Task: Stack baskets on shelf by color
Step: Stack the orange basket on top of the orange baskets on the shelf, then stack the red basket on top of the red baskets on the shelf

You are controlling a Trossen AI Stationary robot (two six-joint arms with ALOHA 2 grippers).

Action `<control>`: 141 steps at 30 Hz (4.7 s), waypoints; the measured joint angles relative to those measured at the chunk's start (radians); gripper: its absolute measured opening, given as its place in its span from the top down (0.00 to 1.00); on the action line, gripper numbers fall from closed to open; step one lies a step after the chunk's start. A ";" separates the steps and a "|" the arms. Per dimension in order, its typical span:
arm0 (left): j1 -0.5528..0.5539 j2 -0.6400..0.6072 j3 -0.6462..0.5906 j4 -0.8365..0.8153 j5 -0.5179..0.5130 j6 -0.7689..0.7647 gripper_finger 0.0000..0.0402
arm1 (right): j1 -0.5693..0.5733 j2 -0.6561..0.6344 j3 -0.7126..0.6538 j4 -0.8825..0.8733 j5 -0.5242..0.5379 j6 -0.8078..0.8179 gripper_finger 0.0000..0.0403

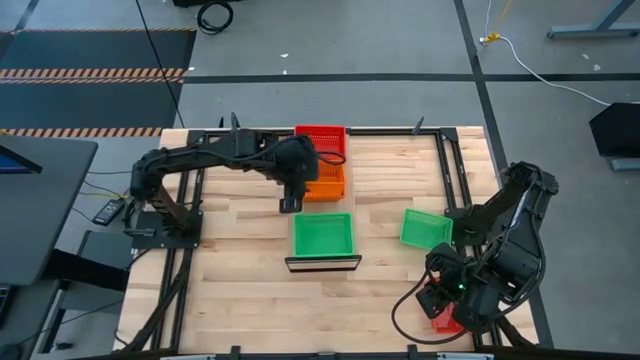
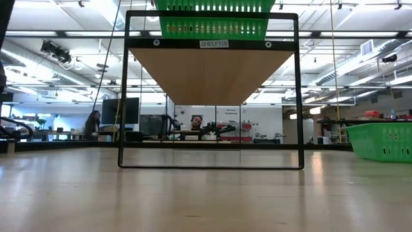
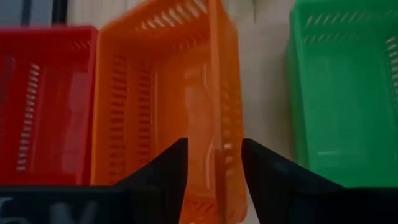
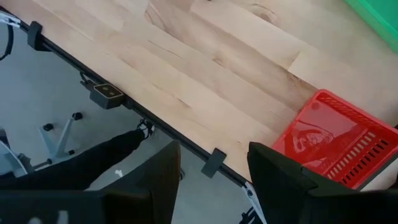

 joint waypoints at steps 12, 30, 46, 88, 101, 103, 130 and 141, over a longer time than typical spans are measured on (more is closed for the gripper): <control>0.001 0.023 0.000 -0.019 0.006 0.001 0.83 | 0.000 0.000 0.000 0.004 0.000 0.003 0.52; 0.000 0.023 0.000 -0.021 0.027 -0.001 0.88 | 0.000 0.000 0.000 -0.001 0.000 -0.001 0.52; -0.005 0.013 0.010 0.009 0.030 -0.078 0.78 | 0.006 0.000 0.000 -0.007 -0.036 0.006 0.52; -0.380 -0.134 0.423 0.061 -0.018 -0.421 0.88 | 0.019 0.071 -0.771 0.685 -0.327 0.201 0.53; -0.434 -0.134 0.423 0.061 -0.088 -0.442 0.88 | 0.019 0.071 -0.864 0.832 -0.324 0.172 0.90; -0.434 -0.140 0.422 0.056 -0.091 -0.416 0.88 | 0.019 0.071 -0.839 0.834 -0.318 0.151 0.97; -0.252 -0.404 0.255 -0.006 -0.171 -0.150 0.95 | -0.358 0.051 0.040 -0.127 -0.028 -0.465 0.99; -0.230 -0.616 -0.038 0.128 -0.109 -0.212 0.95 | -0.740 0.040 0.204 -0.114 0.034 -0.970 0.99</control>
